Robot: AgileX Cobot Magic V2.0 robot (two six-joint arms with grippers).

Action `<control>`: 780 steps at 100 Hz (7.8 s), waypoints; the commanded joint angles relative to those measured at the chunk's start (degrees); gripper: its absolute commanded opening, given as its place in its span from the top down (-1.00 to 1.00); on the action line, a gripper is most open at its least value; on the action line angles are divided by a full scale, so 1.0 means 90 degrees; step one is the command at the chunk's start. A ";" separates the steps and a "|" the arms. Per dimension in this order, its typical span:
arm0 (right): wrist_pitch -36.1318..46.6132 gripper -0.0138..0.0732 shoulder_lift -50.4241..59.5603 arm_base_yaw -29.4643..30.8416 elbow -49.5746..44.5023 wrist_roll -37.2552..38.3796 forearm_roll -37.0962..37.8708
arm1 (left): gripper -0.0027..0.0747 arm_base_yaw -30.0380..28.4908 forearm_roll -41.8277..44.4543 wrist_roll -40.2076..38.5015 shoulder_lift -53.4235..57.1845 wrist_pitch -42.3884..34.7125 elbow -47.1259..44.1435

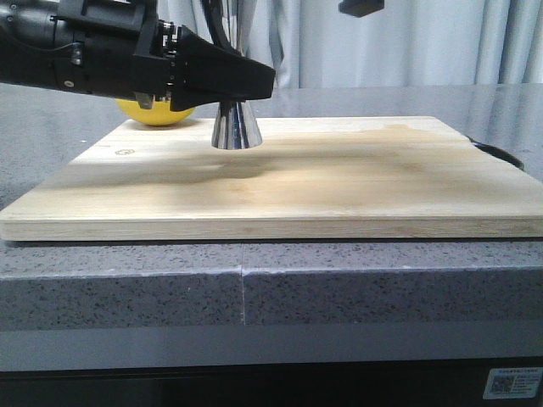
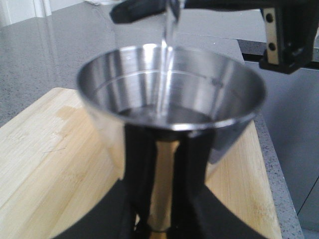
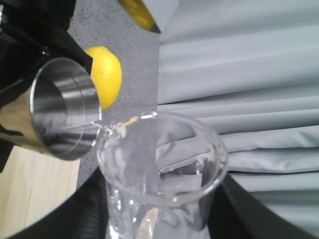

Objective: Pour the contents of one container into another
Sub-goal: 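Hold the beaker tilted over the jigger with the right gripper, continuing the pour, then tip the beaker upright and move it away from the jigger with the right gripper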

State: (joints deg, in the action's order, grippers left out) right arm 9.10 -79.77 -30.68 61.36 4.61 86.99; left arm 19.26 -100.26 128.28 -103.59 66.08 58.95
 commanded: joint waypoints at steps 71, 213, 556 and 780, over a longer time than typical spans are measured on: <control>-0.0041 0.62 0.0258 0.0016 0.0239 -0.0005 0.0345 | 0.98 0.0065 -0.0423 -0.0071 0.0343 0.0743 0.0173; -0.0119 0.62 0.0258 0.0016 0.0239 -0.0005 0.0676 | 0.98 0.0065 -0.0423 -0.0071 0.0343 0.0743 0.0173; -0.0056 0.62 0.0245 -0.0115 0.0239 -0.0005 -0.2007 | 0.98 0.0065 -0.0423 -0.0071 0.0343 0.0743 0.0173; 0.4344 0.62 -0.1134 0.2424 -0.2238 0.0008 -0.8120 | 0.98 0.0065 -0.0316 -0.0071 0.0343 0.0743 0.0173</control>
State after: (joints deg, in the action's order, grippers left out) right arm 40.76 -89.70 -9.77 40.00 4.62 14.89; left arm 19.26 -99.38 128.28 -103.59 66.08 58.95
